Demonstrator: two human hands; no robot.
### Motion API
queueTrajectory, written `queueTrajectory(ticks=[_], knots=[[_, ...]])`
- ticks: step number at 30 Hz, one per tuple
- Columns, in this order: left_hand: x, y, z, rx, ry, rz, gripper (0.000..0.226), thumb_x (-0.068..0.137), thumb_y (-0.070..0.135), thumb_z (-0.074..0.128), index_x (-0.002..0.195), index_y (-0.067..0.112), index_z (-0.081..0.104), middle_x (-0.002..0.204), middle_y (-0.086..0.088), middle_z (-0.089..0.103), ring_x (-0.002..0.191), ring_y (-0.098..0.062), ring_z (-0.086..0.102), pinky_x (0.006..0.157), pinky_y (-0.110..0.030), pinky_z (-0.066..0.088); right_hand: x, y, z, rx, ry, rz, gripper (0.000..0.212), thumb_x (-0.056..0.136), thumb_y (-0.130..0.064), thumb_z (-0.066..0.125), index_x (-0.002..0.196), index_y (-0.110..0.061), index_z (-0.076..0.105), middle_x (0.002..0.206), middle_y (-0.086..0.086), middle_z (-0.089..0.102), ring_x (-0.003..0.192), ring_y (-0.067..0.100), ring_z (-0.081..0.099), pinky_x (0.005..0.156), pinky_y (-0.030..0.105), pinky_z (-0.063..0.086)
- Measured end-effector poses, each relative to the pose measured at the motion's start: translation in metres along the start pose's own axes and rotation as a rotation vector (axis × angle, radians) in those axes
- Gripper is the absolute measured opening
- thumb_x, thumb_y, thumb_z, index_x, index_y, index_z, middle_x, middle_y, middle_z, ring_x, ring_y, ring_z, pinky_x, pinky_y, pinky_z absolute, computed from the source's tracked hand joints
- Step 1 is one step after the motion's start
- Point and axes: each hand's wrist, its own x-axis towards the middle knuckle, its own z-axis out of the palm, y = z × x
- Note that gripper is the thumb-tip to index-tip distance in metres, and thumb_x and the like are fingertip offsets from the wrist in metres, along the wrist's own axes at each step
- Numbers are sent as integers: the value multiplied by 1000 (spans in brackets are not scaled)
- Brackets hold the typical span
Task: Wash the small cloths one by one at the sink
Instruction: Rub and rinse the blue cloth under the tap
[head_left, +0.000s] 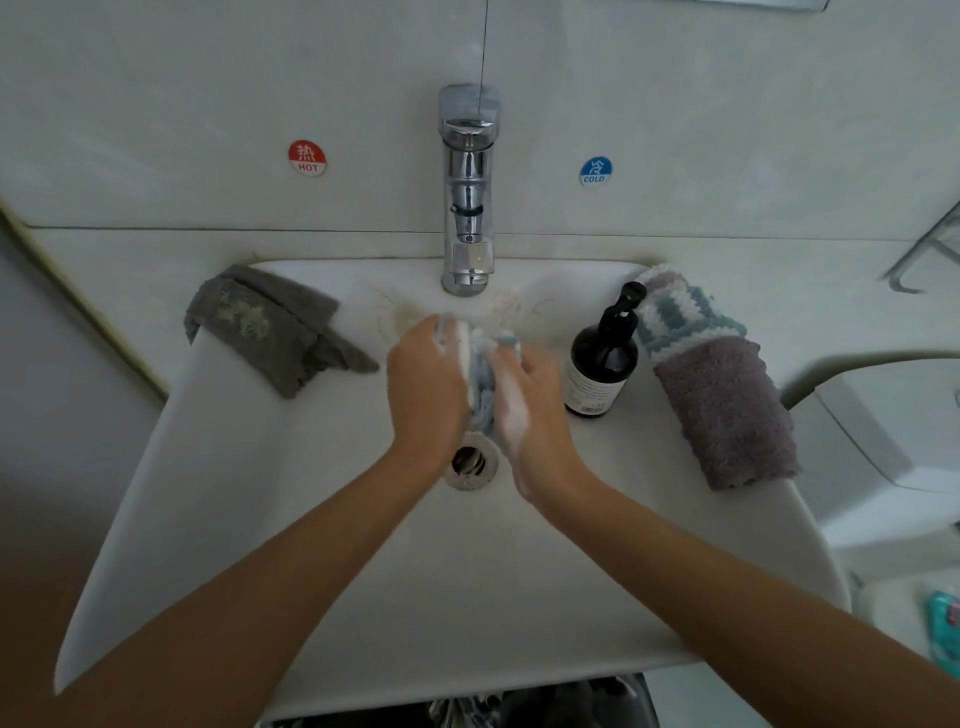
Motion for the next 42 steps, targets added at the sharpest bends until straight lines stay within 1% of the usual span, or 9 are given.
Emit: queueTrajectory(ticks=[3, 6, 12, 17, 22, 26, 33, 38, 42], knots=[[-23, 1, -3, -7, -11, 10, 36, 94, 32, 43, 60, 20, 40, 57, 1, 48, 54, -6, 51, 55, -32, 35, 10, -8, 0, -7, -1, 36, 40, 101, -14, 45, 62, -8, 48, 55, 6, 51, 55, 20, 52, 55, 27, 44], [-45, 15, 3, -98, -63, 60, 34, 95, 35, 43, 62, 25, 44, 59, 4, 53, 58, -12, 57, 58, -31, 45, 26, -8, -2, 68, 118, 70, 37, 98, -17, 48, 61, -16, 41, 51, 1, 40, 51, 14, 42, 55, 29, 35], [2, -8, 2, -52, 34, -74, 44, 99, 7, 45, 57, 19, 41, 55, 4, 45, 48, 4, 47, 50, -10, 33, 2, -10, 4, -57, -62, 82, 36, 100, -15, 45, 76, 8, 57, 71, 17, 58, 70, 30, 64, 65, 42, 53], [-44, 19, 4, -152, -7, 21, 34, 94, 31, 41, 61, 27, 47, 58, 7, 52, 53, -3, 51, 52, -16, 38, 22, -21, -1, 115, 64, 159, 40, 100, -16, 46, 60, -13, 45, 55, 2, 44, 52, 16, 45, 60, 33, 38], [0, 1, 1, -21, 36, -21, 47, 97, 5, 47, 56, 23, 35, 54, 9, 38, 48, 3, 47, 50, -12, 33, 3, -12, 3, -56, -1, 133, 40, 102, -18, 44, 80, 15, 51, 72, 22, 59, 72, 38, 68, 71, 49, 57], [-33, 10, 3, -85, 7, 18, 37, 99, 23, 45, 62, 26, 44, 59, 9, 49, 56, -5, 51, 58, -25, 42, 13, -23, 3, 93, 8, 170, 34, 101, -17, 45, 67, -15, 49, 66, 7, 50, 59, 15, 54, 60, 27, 46], [4, 9, -5, -297, 15, -198, 50, 99, 15, 46, 50, 20, 37, 38, 7, 44, 38, -3, 42, 51, -21, 35, -8, -22, 3, -17, -119, 113, 26, 102, -13, 43, 84, 0, 56, 106, 35, 62, 100, 45, 64, 87, 59, 53], [-8, 15, -12, -211, 44, -68, 31, 101, 29, 44, 71, 24, 48, 68, 3, 56, 65, -10, 57, 59, -23, 43, 5, -24, -2, 36, -74, -2, 14, 102, -17, 46, 90, -20, 53, 90, 7, 65, 81, 14, 66, 68, 33, 58], [-18, 22, -5, -340, -106, -110, 7, 100, 28, 48, 94, 27, 44, 87, 9, 55, 76, 2, 60, 62, -12, 49, 10, -20, -7, 52, -9, 41, 15, 104, -29, 44, 102, -18, 54, 100, 5, 65, 88, 14, 66, 56, 17, 51]])
